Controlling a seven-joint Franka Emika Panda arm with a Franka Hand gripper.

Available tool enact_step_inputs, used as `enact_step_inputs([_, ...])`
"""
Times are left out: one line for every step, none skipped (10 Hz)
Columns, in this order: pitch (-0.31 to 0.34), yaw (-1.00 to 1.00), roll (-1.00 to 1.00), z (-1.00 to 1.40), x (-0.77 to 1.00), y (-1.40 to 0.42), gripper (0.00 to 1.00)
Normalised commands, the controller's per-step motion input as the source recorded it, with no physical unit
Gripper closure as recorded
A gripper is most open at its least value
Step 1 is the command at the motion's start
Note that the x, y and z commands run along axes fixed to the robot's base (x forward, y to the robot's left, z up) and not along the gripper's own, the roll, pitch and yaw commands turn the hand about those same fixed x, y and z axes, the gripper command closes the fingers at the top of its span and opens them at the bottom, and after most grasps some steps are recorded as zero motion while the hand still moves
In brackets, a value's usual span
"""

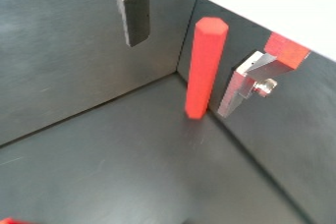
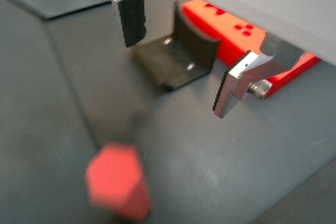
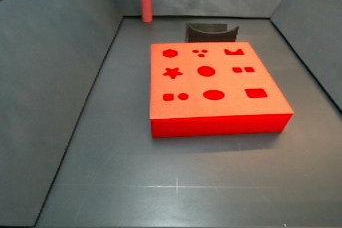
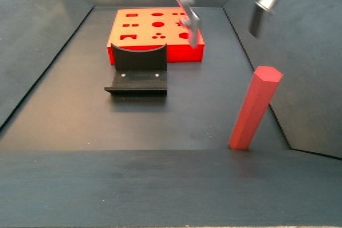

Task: Pick up the hexagon object. Move up. Move to above the board. Insert the hexagon object.
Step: Pick up the hexagon object.

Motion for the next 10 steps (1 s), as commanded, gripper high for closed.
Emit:
enact_step_inputs([-0.059, 0.33, -0.03, -0.31, -0.37, 0.68, 0.0])
enact_step_inputs([-0.036, 0.35, -0.02, -0.22, -0.31, 0.54, 0.0])
enact_step_inputs([-0.023, 0.31, -0.03, -0.12, -0.12, 0.34, 0.0])
enact_step_inputs([-0.044, 0.2, -0.12, -0.03, 0.0, 0.06, 0.0])
enact_step_inputs([-0.003, 0.03, 0.0, 0.0, 0.0, 0.0, 0.0])
enact_step_inputs([0.0, 0.11, 0.01, -0.23, 0.0, 0.13, 0.0])
enact_step_inputs([0.0, 0.11, 0.09, -0.32, -0.03, 0.23, 0.0])
enact_step_inputs([0.0, 0.09, 0.05, -0.29, -0.06, 0.25, 0.0])
enact_step_inputs([0.0, 0.05, 0.03, -0.23, -0.04, 0.24, 0.0])
enact_step_inputs([0.0, 0.03, 0.0, -0.24, -0.07, 0.27, 0.0])
